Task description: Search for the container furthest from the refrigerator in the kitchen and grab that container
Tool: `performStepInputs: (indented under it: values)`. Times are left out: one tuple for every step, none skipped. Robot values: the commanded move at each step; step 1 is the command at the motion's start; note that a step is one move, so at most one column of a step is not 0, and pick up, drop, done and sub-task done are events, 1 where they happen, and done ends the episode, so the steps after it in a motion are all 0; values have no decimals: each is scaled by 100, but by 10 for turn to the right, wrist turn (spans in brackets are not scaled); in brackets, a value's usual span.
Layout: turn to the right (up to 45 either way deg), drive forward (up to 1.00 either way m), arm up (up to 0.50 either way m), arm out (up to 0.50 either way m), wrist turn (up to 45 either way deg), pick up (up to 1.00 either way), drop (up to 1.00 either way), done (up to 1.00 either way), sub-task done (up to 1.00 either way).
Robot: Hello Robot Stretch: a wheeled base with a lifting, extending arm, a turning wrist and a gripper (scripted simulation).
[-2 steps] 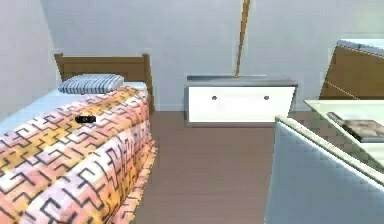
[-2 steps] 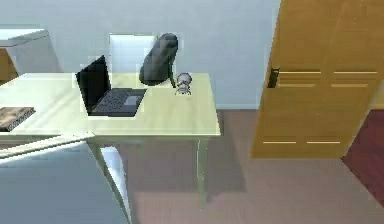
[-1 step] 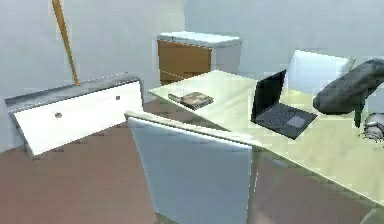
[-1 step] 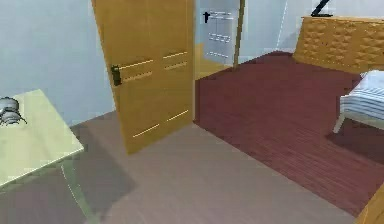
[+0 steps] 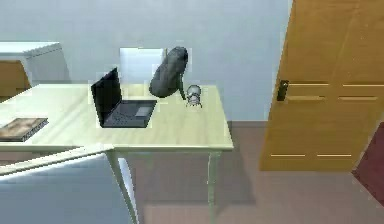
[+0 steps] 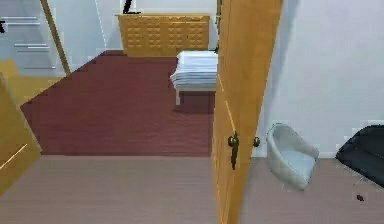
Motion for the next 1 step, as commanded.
performStepInputs:
  values:
    - [450, 0, 0, 0, 0, 0, 0, 0, 0]
